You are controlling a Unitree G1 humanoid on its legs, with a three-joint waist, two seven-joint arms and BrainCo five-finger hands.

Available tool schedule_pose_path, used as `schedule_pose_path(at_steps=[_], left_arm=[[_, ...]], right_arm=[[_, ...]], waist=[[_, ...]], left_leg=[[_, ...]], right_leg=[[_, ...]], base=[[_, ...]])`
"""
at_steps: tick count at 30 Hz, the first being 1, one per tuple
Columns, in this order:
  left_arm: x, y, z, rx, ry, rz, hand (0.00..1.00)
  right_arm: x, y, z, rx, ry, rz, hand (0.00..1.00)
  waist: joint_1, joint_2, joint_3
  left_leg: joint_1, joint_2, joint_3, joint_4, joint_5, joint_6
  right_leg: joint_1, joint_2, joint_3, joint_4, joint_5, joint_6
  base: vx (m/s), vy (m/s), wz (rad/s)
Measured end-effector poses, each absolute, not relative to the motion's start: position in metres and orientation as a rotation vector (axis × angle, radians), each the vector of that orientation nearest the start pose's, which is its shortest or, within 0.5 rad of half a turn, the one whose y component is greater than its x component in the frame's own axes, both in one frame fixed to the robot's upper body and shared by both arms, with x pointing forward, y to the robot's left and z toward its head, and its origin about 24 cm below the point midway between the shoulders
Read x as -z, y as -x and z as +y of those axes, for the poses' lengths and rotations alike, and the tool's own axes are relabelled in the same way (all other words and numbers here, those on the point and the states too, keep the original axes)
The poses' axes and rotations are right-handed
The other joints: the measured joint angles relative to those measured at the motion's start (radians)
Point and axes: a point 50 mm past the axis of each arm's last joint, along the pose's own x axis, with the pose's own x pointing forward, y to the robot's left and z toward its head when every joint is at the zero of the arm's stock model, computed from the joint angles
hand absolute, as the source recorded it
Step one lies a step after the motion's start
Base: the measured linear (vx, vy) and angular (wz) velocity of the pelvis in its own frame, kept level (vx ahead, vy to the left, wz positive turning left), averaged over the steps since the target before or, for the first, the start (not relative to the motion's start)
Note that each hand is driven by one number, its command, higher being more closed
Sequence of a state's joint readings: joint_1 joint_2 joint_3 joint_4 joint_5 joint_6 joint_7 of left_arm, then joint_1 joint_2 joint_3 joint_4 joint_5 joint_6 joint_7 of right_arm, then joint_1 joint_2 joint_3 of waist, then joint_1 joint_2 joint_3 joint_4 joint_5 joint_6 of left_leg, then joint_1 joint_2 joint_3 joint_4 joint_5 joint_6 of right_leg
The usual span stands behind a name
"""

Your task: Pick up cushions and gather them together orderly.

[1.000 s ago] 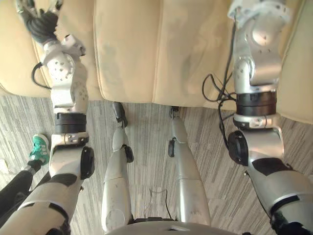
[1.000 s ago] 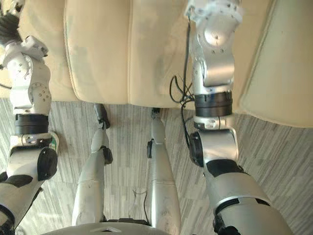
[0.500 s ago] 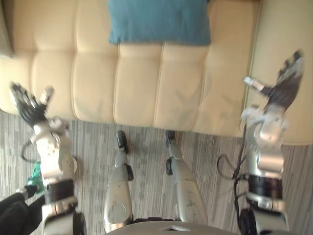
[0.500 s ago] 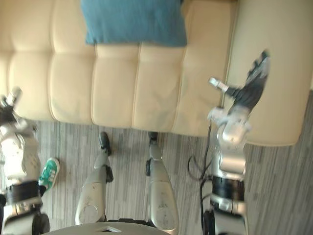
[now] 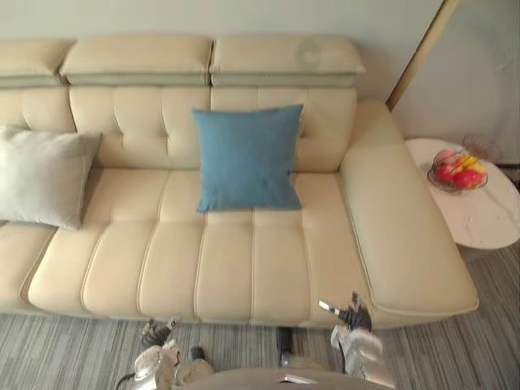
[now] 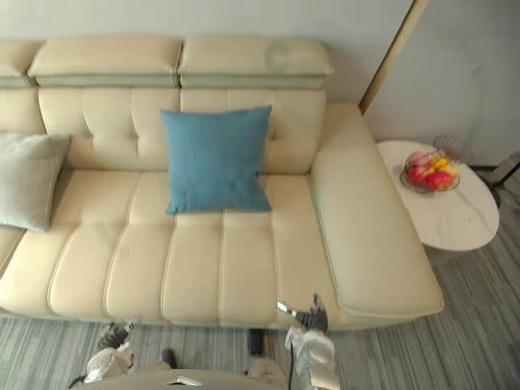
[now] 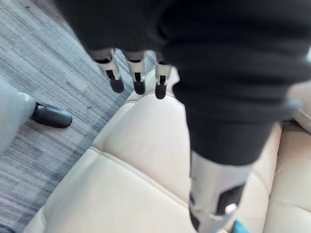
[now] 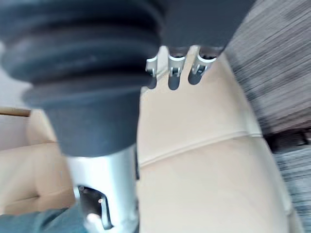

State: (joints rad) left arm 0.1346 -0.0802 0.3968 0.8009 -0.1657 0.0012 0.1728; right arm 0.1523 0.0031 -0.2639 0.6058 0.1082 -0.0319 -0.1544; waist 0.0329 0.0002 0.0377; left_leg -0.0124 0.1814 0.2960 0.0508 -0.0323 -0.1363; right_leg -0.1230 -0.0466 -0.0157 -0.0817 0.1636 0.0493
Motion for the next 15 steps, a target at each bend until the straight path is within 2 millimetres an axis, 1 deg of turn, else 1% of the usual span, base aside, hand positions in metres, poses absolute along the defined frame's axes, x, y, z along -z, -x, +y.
schedule_pose_path(at_steps=[4,5,6,8,10,15], left_arm=[[0.158,-0.085,0.193,-0.607,0.257,1.059,0.00],[0.158,-0.083,0.193,-0.605,0.250,1.067,0.00],[0.160,-0.081,0.192,-0.595,0.236,1.087,0.00],[0.161,-0.077,0.192,-0.592,0.232,1.104,0.00],[0.162,-0.076,0.193,-0.584,0.220,1.111,0.00],[0.164,-0.073,0.196,-0.563,0.201,1.141,0.00]], right_arm=[[0.136,-0.114,-0.215,0.537,-0.139,0.886,0.00],[0.138,-0.110,-0.214,0.539,-0.144,0.903,0.00],[0.144,-0.101,-0.213,0.552,-0.162,0.952,0.00],[0.151,-0.089,-0.213,0.574,-0.182,1.014,0.00],[0.154,-0.081,-0.214,0.585,-0.188,1.050,0.00],[0.157,-0.078,-0.216,0.598,-0.184,1.086,0.00]], waist=[[0.000,0.002,-0.023],[-0.001,0.002,-0.029],[-0.001,0.001,-0.033],[-0.001,0.000,-0.038],[-0.001,0.000,-0.038],[-0.002,-0.003,-0.037]], left_leg=[[0.069,0.001,0.007,-0.001,-0.020,-0.007],[0.071,0.001,0.007,0.000,-0.022,-0.007],[0.088,0.000,0.009,-0.002,-0.026,-0.009],[0.104,0.000,0.009,-0.002,-0.034,-0.011],[0.115,-0.001,0.009,-0.002,-0.041,-0.010],[0.139,-0.010,0.008,0.000,-0.053,-0.009]], right_leg=[[0.060,0.001,0.002,-0.004,-0.015,0.001],[0.062,0.001,0.002,-0.004,-0.016,0.001],[0.078,0.001,0.003,-0.004,-0.020,0.002],[0.096,0.001,0.006,-0.004,-0.022,0.001],[0.107,0.000,0.009,-0.004,-0.023,0.002],[0.123,-0.002,0.031,0.002,-0.026,0.005]], base=[[0.02,0.024,-0.04],[0.03,0.029,-0.03],[0.00,0.000,0.00],[0.01,0.016,-0.01],[0.01,0.014,-0.03],[0.01,0.028,-0.09]])
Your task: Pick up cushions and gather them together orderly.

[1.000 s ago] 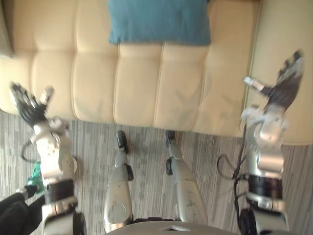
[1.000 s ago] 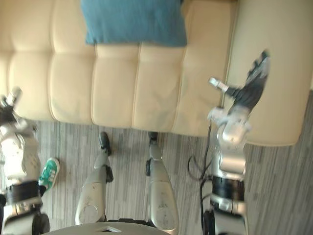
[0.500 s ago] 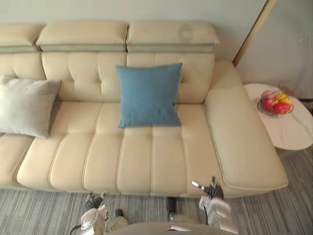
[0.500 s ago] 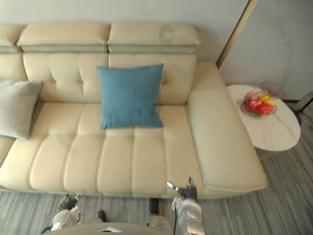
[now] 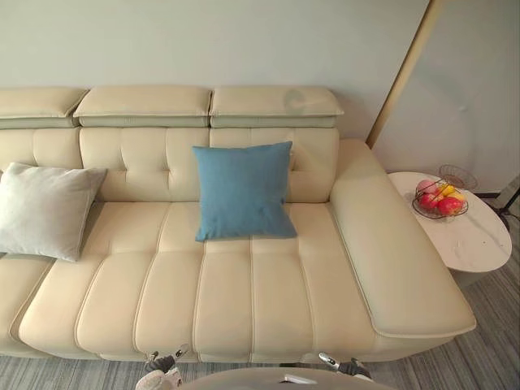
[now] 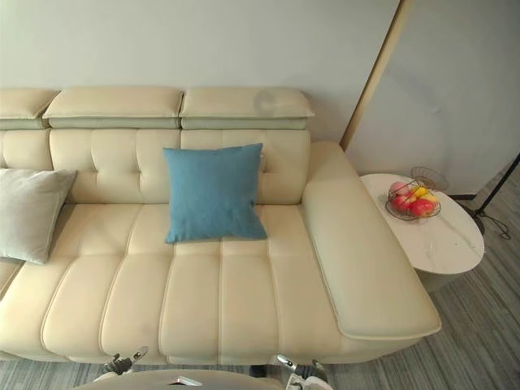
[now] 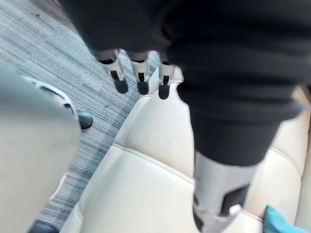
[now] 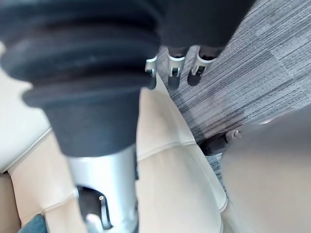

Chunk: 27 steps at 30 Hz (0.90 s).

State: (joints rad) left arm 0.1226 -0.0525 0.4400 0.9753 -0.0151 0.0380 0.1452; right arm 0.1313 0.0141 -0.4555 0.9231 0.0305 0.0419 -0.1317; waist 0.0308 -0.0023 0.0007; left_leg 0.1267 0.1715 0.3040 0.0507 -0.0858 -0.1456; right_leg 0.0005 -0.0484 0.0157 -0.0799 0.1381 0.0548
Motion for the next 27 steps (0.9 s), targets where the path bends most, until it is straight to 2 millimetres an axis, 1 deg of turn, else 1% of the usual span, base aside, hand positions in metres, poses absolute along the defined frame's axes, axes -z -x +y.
schedule_pose_path(at_steps=[6,12,18,22,23,24,25,26,27], left_arm=[[0.164,-0.073,0.195,-0.548,0.179,1.144,0.00],[0.164,-0.073,0.193,-0.537,0.171,1.147,0.00],[0.164,-0.074,0.193,-0.534,0.174,1.145,0.00],[0.163,-0.081,0.195,-0.543,0.178,1.126,0.00],[0.161,-0.086,0.198,-0.548,0.168,1.113,0.00],[0.158,-0.095,0.203,-0.560,0.157,1.091,0.00],[0.157,-0.099,0.205,-0.572,0.154,1.080,0.00],[0.156,-0.103,0.205,-0.592,0.167,1.070,0.00],[0.153,-0.109,0.207,-0.597,0.157,1.053,0.00]], right_arm=[[0.157,-0.079,-0.217,0.586,-0.167,1.088,0.00],[0.157,-0.081,-0.215,0.566,-0.147,1.091,0.00],[0.157,-0.083,-0.214,0.554,-0.140,1.089,0.00],[0.154,-0.100,-0.208,0.499,-0.117,1.056,0.00],[0.153,-0.106,-0.205,0.471,-0.099,1.046,0.00],[0.152,-0.109,-0.203,0.461,-0.095,1.042,0.00],[0.152,-0.111,-0.199,0.452,-0.100,1.040,0.00],[0.148,-0.127,-0.198,0.448,-0.106,1.000,0.00],[0.146,-0.131,-0.197,0.444,-0.102,0.991,0.00]], waist=[[0.000,-0.003,0.006],[0.000,-0.004,0.011],[0.001,-0.008,0.016],[0.009,-0.013,0.060],[0.010,-0.020,0.075],[0.009,-0.034,0.086],[0.014,-0.045,0.092],[0.028,-0.023,0.106],[0.019,-0.030,0.124]], left_leg=[[0.019,-0.007,0.007,0.004,-0.014,0.005],[0.038,-0.008,0.024,0.019,-0.039,0.007],[0.050,-0.003,0.043,0.042,-0.061,0.003],[0.027,0.012,0.107,0.117,-0.102,0.013],[-0.007,0.022,0.122,0.164,-0.121,0.018],[-0.035,0.021,0.129,0.201,-0.131,0.030],[-0.068,0.011,0.126,0.208,-0.124,0.079],[-0.089,0.050,0.132,0.189,-0.102,0.080],[-0.092,0.044,0.122,0.194,-0.089,0.072]], right_leg=[[0.017,-0.005,0.011,0.001,-0.002,0.004],[0.020,-0.005,0.030,0.018,-0.018,0.013],[0.023,-0.001,0.045,0.034,-0.023,0.017],[-0.019,0.011,0.098,0.075,-0.022,0.018],[-0.059,0.016,0.102,0.105,-0.021,0.017],[-0.084,0.016,0.092,0.117,-0.003,0.003],[-0.113,0.019,0.090,0.099,0.047,-0.021],[-0.173,0.028,0.016,0.244,-0.032,-0.033],[-0.233,-0.009,-0.071,0.536,-0.194,-0.044]], base=[[0.00,0.028,-0.05],[-0.01,0.025,-0.10],[0.02,0.018,-0.09],[-0.03,0.024,-0.45],[-0.07,0.013,-0.46],[-0.11,0.024,-0.51],[-0.11,-0.007,-0.56],[-0.15,-0.017,-0.34],[-0.05,-0.062,0.32]])
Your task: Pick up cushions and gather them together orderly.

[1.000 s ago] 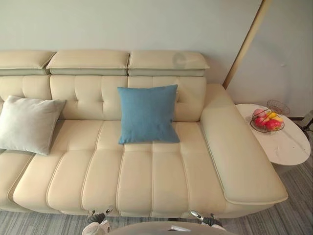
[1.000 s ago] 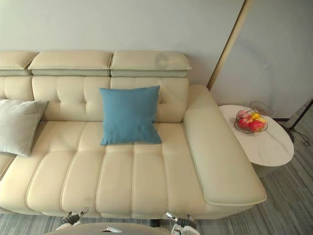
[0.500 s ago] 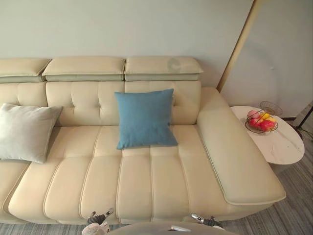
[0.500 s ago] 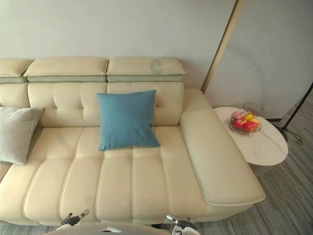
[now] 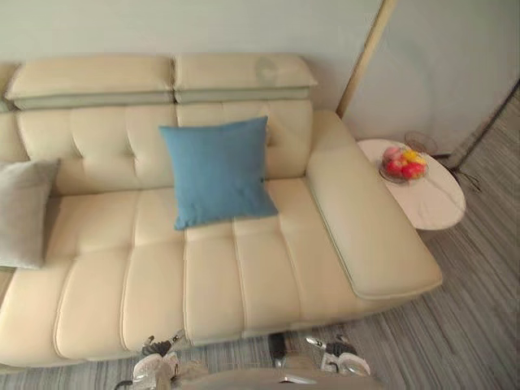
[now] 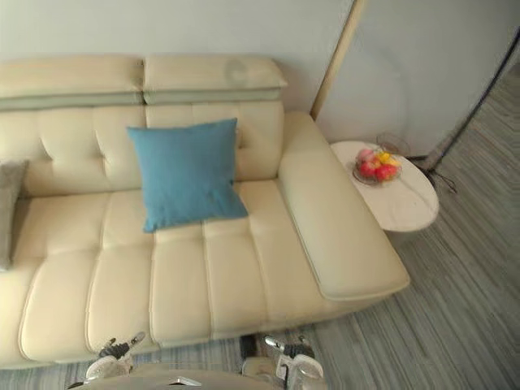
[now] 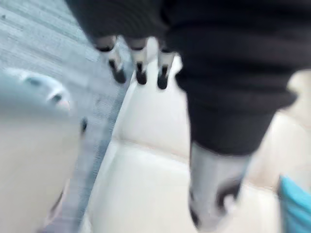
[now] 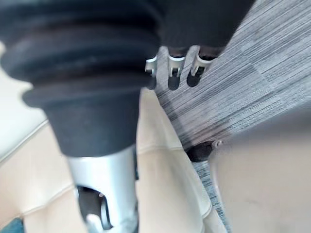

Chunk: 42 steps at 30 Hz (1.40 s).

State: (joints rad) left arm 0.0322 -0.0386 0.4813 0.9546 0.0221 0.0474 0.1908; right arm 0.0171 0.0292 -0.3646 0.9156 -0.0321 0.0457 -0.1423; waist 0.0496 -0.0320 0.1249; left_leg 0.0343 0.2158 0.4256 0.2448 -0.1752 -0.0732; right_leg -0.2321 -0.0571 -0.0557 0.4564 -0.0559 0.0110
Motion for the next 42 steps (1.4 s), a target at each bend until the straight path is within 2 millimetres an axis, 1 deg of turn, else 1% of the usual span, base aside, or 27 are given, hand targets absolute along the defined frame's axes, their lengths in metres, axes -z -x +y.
schedule_pose_path(at_steps=[1,2,3,4,5,6,7,8,9,10,13,17,19,20,21,22,23,24,25,26,27,28,29,31,33,41,42], left_arm=[[0.152,-0.111,0.208,-0.587,0.137,1.045,0.00],[0.152,-0.111,0.208,-0.588,0.132,1.045,0.00],[0.152,-0.109,0.214,-0.609,0.131,1.048,0.00],[0.153,-0.108,0.212,-0.604,0.138,1.061,0.00],[0.156,-0.101,0.206,-0.601,0.148,1.082,0.00],[0.153,-0.108,0.209,-0.598,0.130,1.057,0.00],[0.152,-0.109,0.210,-0.595,0.121,1.058,0.00],[0.151,-0.112,0.214,-0.595,0.119,1.045,0.00],[0.151,-0.112,0.213,-0.588,0.115,1.050,0.00],[0.153,-0.110,0.206,-0.568,0.120,1.062,0.00],[0.154,-0.106,0.204,-0.553,0.111,1.070,0.00],[0.154,-0.105,0.202,-0.551,0.115,1.067,0.00],[0.154,-0.104,0.202,-0.549,0.111,1.070,0.00],[0.153,-0.105,0.205,-0.553,0.109,1.063,0.00],[0.153,-0.107,0.203,-0.550,0.113,1.057,0.00],[0.154,-0.105,0.198,-0.542,0.121,1.065,0.00],[0.155,-0.103,0.195,-0.538,0.126,1.076,0.00],[0.156,-0.101,0.193,-0.534,0.122,1.081,0.00],[0.155,-0.102,0.199,-0.538,0.106,1.077,0.00],[0.154,-0.101,0.205,-0.549,0.095,1.074,0.00],[0.153,-0.106,0.203,-0.541,0.102,1.064,0.00],[0.157,-0.099,0.192,-0.531,0.123,1.095,0.00],[0.159,-0.094,0.192,-0.530,0.123,1.116,0.00],[0.159,-0.091,0.199,-0.539,0.101,1.124,0.00],[0.160,-0.089,0.197,-0.524,0.091,1.136,0.00],[0.164,-0.080,0.197,-0.510,0.093,1.171,0.00],[0.164,-0.079,0.201,-0.518,0.118,1.175,0.00]], right_arm=[[0.149,-0.124,-0.197,0.445,-0.097,1.012,0.00],[0.150,-0.122,-0.196,0.441,-0.095,1.019,0.00],[0.152,-0.120,-0.192,0.427,-0.092,1.038,0.00],[0.151,-0.128,-0.190,0.416,-0.094,1.024,0.00],[0.149,-0.133,-0.196,0.425,-0.082,1.013,0.00],[0.143,-0.152,-0.192,0.407,-0.081,0.973,0.00],[0.142,-0.154,-0.190,0.398,-0.079,0.970,0.00],[0.138,-0.166,-0.185,0.372,-0.074,0.944,0.00],[0.136,-0.171,-0.185,0.365,-0.068,0.927,0.00],[0.134,-0.172,-0.189,0.372,-0.060,0.912,0.00],[0.143,-0.151,-0.191,0.390,-0.057,0.969,0.00],[0.145,-0.142,-0.198,0.410,-0.042,0.988,0.00],[0.146,-0.137,-0.202,0.426,-0.038,1.001,0.00],[0.147,-0.133,-0.201,0.431,-0.043,1.009,0.00],[0.147,-0.132,-0.203,0.439,-0.043,1.013,0.00],[0.148,-0.126,-0.209,0.460,-0.040,1.021,0.00],[0.147,-0.126,-0.212,0.471,-0.043,1.016,0.00],[0.147,-0.124,-0.216,0.490,-0.046,1.018,0.00],[0.152,-0.115,-0.206,0.499,-0.087,1.046,0.00],[0.155,-0.108,-0.201,0.506,-0.110,1.066,0.00],[0.155,-0.108,-0.201,0.525,-0.127,1.063,0.00],[0.152,-0.108,-0.214,0.555,-0.113,1.050,0.00],[0.153,-0.105,-0.214,0.563,-0.119,1.063,0.00],[0.158,-0.091,-0.207,0.585,-0.159,1.101,0.00],[0.158,-0.090,-0.209,0.601,-0.167,1.102,0.00],[0.159,-0.085,-0.213,0.614,-0.169,1.122,0.00],[0.162,-0.083,-0.210,0.599,-0.174,1.148,0.00]], waist=[[-0.001,-0.014,0.000],[0.001,-0.022,-0.004],[-0.002,-0.039,-0.018],[0.011,-0.044,-0.021],[0.027,0.015,-0.037],[0.028,-0.031,-0.016],[0.027,-0.033,-0.010],[0.038,-0.034,-0.001],[0.035,-0.017,0.008],[0.021,0.026,0.034],[0.006,0.046,0.038],[0.001,0.055,0.041],[-0.002,0.045,0.035],[-0.004,0.024,0.035],[0.001,0.026,0.034],[-0.002,0.055,0.022],[-0.010,0.065,0.017],[-0.011,0.073,0.010],[-0.027,0.006,-0.025],[-0.025,-0.007,-0.033],[-0.018,-0.003,-0.021],[-0.023,0.056,-0.037],[-0.023,0.049,-0.038],[-0.030,0.015,-0.074],[-0.039,0.012,-0.074],[-0.033,0.010,-0.079],[-0.022,0.000,-0.091]], left_leg=[[-0.005,-0.014,-0.045,0.031,0.001,0.001],[-0.010,-0.020,-0.056,0.046,0.000,0.002],[-0.048,-0.045,-0.101,0.088,0.010,0.017],[-0.071,-0.051,-0.131,0.067,0.024,0.046],[-0.082,-0.065,-0.169,-0.015,0.062,0.063],[-0.094,-0.101,-0.151,-0.041,0.101,0.036],[-0.108,-0.109,-0.152,-0.032,0.102,0.037],[-0.151,-0.105,-0.154,0.010,0.099,0.033],[-0.160,-0.098,-0.159,0.024,0.099,0.031],[-0.158,-0.079,-0.193,0.030,0.113,0.026],[-0.154,-0.065,-0.225,0.017,0.134,0.007],[-0.140,-0.055,-0.206,-0.058,0.190,-0.001],[-0.120,-0.075,-0.205,-0.139,0.193,-0.020],[-0.135,-0.087,-0.203,-0.102,0.191,0.011],[-0.146,-0.088,-0.204,-0.048,0.178,0.029],[-0.149,-0.068,-0.209,0.078,0.104,0.047],[-0.152,-0.065,-0.207,0.076,0.079,0.035],[-0.153,-0.075,-0.206,0.059,0.091,0.022],[-0.102,-0.136,-0.196,-0.076,0.120,-0.001],[-0.106,-0.149,-0.197,-0.045,0.092,0.017],[-0.136,-0.129,-0.216,0.149,0.057,0.049],[-0.087,-0.095,-0.268,0.112,-0.036,0.026],[-0.075,-0.102,-0.258,0.094,-0.020,0.007],[-0.028,-0.150,-0.237,-0.068,0.053,0.026],[-0.014,-0.163,-0.237,-0.115,0.070,0.024],[0.089,-0.170,-0.236,-0.279,0.146,0.018],[0.144,-0.179,-0.237,-0.284,0.136,0.027]], right_leg=[[0.014,-0.065,-0.048,0.238,-0.084,0.022],[0.027,-0.084,-0.052,0.267,-0.091,0.031],[0.040,-0.094,-0.080,0.238,-0.091,0.063],[0.089,-0.068,-0.072,0.123,-0.077,0.088],[0.145,-0.043,-0.035,-0.015,-0.085,0.092],[0.136,-0.071,-0.003,0.062,-0.173,0.075],[0.150,-0.078,-0.005,0.026,-0.192,0.071],[0.190,-0.071,-0.016,-0.098,-0.205,0.072],[0.208,-0.058,-0.018,-0.138,-0.199,0.069],[0.248,-0.034,-0.043,-0.179,-0.162,0.061],[0.270,-0.017,-0.068,-0.193,-0.147,0.048],[0.257,-0.003,-0.067,-0.227,-0.107,0.036],[0.248,-0.017,-0.065,-0.252,-0.080,0.029],[0.239,-0.037,-0.067,-0.269,-0.067,0.018],[0.231,-0.044,-0.068,-0.265,-0.056,0.015],[0.218,-0.038,-0.066,-0.251,-0.049,0.025],[0.213,-0.034,-0.068,-0.243,-0.052,0.030],[0.211,-0.035,-0.064,-0.240,-0.046,0.024],[0.214,-0.082,-0.060,-0.307,-0.006,0.018],[0.215,-0.102,-0.065,-0.322,0.011,0.035],[0.218,-0.096,-0.063,-0.320,0.024,0.044],[0.227,-0.043,-0.062,-0.331,0.027,0.054],[0.231,-0.052,-0.048,-0.341,0.036,0.062],[0.229,-0.073,-0.029,-0.399,0.079,0.043],[0.231,-0.076,-0.027,-0.425,0.080,0.043],[0.255,-0.055,-0.012,-0.444,0.078,0.045],[0.291,-0.059,-0.015,-0.442,0.066,0.069]], base=[[-0.01,-0.058,0.70],[0.01,-0.092,0.84],[-0.09,-0.075,0.43],[-0.23,-0.039,0.28],[-0.25,0.014,0.07],[-0.25,-0.011,0.05],[-0.19,-0.080,-0.05],[-0.18,-0.103,-0.11],[-0.28,-0.102,0.02],[-0.24,-0.060,0.23],[-0.26,-0.045,0.33],[-0.20,-0.016,-0.07],[-0.18,0.019,0.02],[-0.13,0.059,0.01],[-0.12,0.118,-0.13],[-0.07,0.077,-0.15],[-0.11,0.095,-0.14],[-0.10,0.096,0.05],[-0.10,0.096,0.08],[-0.07,0.080,0.02],[-0.07,0.084,-0.20],[-0.07,0.084,-0.31],[-0.07,0.113,-0.33],[-0.03,0.035,-0.16],[-0.03,-0.006,-0.03],[0.02,-0.015,-0.04],[0.00,0.000,0.00]])
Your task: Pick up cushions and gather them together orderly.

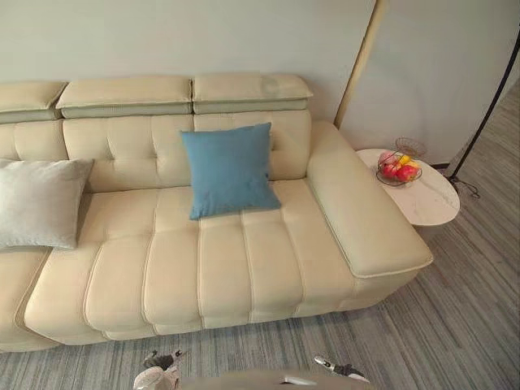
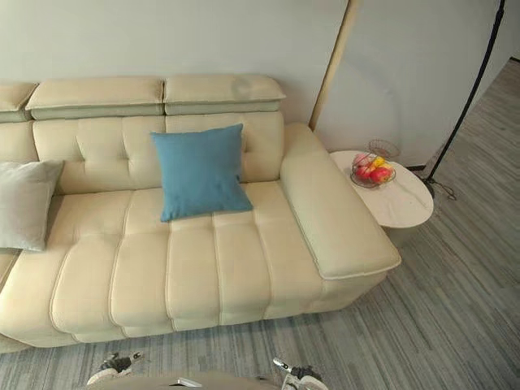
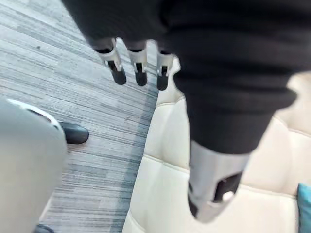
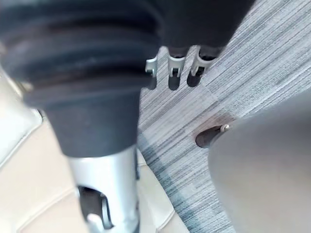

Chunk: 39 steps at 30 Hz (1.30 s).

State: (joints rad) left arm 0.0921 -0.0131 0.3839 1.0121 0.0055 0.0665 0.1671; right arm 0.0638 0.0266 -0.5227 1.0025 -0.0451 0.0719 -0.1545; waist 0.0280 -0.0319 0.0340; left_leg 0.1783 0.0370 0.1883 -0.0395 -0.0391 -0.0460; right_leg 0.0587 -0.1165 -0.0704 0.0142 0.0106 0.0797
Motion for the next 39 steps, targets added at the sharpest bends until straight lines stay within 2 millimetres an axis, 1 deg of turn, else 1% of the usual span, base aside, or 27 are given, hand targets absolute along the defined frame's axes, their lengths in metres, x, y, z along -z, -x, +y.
schedule_pose_path(at_steps=[13,20,26,27,31,34,36,37,38,39], left_arm=[[0.164,-0.079,0.201,-0.521,0.119,1.175,0.00],[0.165,-0.079,0.198,-0.503,0.139,1.170,0.00],[0.165,-0.080,0.196,-0.462,0.149,1.164,0.00],[0.165,-0.081,0.195,-0.455,0.161,1.155,0.00],[0.165,-0.080,0.195,-0.469,0.197,1.149,0.00],[0.165,-0.084,0.194,-0.469,0.207,1.140,0.00],[0.165,-0.087,0.194,-0.466,0.209,1.137,0.00],[0.164,-0.088,0.195,-0.466,0.208,1.136,0.00],[0.164,-0.092,0.193,-0.463,0.213,1.126,0.00],[0.164,-0.092,0.191,-0.459,0.219,1.129,0.00]], right_arm=[[0.162,-0.083,-0.210,0.599,-0.174,1.148,0.00],[0.162,-0.082,-0.209,0.599,-0.180,1.153,0.00],[0.163,-0.080,-0.208,0.626,-0.232,1.153,0.00],[0.163,-0.080,-0.208,0.631,-0.241,1.152,0.00],[0.163,-0.081,-0.207,0.637,-0.259,1.148,0.00],[0.162,-0.082,-0.208,0.641,-0.258,1.140,0.00],[0.162,-0.084,-0.209,0.640,-0.256,1.131,0.00],[0.161,-0.088,-0.208,0.631,-0.255,1.126,0.00],[0.161,-0.090,-0.209,0.630,-0.253,1.120,0.00],[0.159,-0.094,-0.211,0.628,-0.248,1.109,0.00]], waist=[[0.000,0.000,0.000],[0.002,0.001,0.000],[0.001,0.009,0.005],[0.002,0.014,0.009],[0.002,0.018,0.022],[0.000,0.023,0.033],[0.001,0.026,0.041],[0.003,0.014,0.045],[0.002,0.016,0.047],[0.002,0.019,0.057]], left_leg=[[0.000,0.000,0.000,0.000,0.000,0.000],[-0.011,-0.003,-0.016,0.000,0.002,0.002],[-0.008,0.005,-0.002,0.000,0.001,0.001],[-0.005,0.007,0.005,0.000,0.000,-0.001],[0.015,0.028,0.069,0.023,-0.021,-0.016],[0.001,0.073,0.124,0.140,-0.095,-0.035],[-0.008,0.085,0.136,0.191,-0.121,-0.041],[-0.023,0.083,0.095,0.209,-0.123,-0.038],[-0.030,0.076,0.038,0.217,-0.128,-0.030],[-0.034,0.075,0.020,0.211,-0.143,-0.029]], right_leg=[[0.000,0.000,0.000,0.000,0.000,0.000],[0.002,-0.008,-0.029,-0.006,0.000,0.001],[0.016,-0.008,-0.037,-0.027,0.012,0.013],[0.016,-0.005,-0.028,-0.029,0.014,0.012],[0.017,0.019,0.030,-0.040,0.027,0.003],[0.014,0.055,0.097,-0.038,0.034,-0.007],[0.002,0.077,0.153,-0.045,0.037,-0.017],[-0.021,0.084,0.196,-0.047,0.038,-0.021],[-0.048,0.090,0.243,-0.046,0.047,-0.021],[-0.072,0.101,0.278,-0.046,0.056,-0.019]], base=[[0.00,0.000,0.00],[-0.01,-0.008,0.08],[-0.01,-0.013,0.00],[-0.02,-0.022,-0.21],[-0.03,-0.027,-0.44],[-0.04,-0.042,-0.68],[-0.04,-0.048,-0.75],[-0.02,-0.078,-1.06],[-0.02,-0.074,-1.17],[-0.03,-0.063,-1.40]])
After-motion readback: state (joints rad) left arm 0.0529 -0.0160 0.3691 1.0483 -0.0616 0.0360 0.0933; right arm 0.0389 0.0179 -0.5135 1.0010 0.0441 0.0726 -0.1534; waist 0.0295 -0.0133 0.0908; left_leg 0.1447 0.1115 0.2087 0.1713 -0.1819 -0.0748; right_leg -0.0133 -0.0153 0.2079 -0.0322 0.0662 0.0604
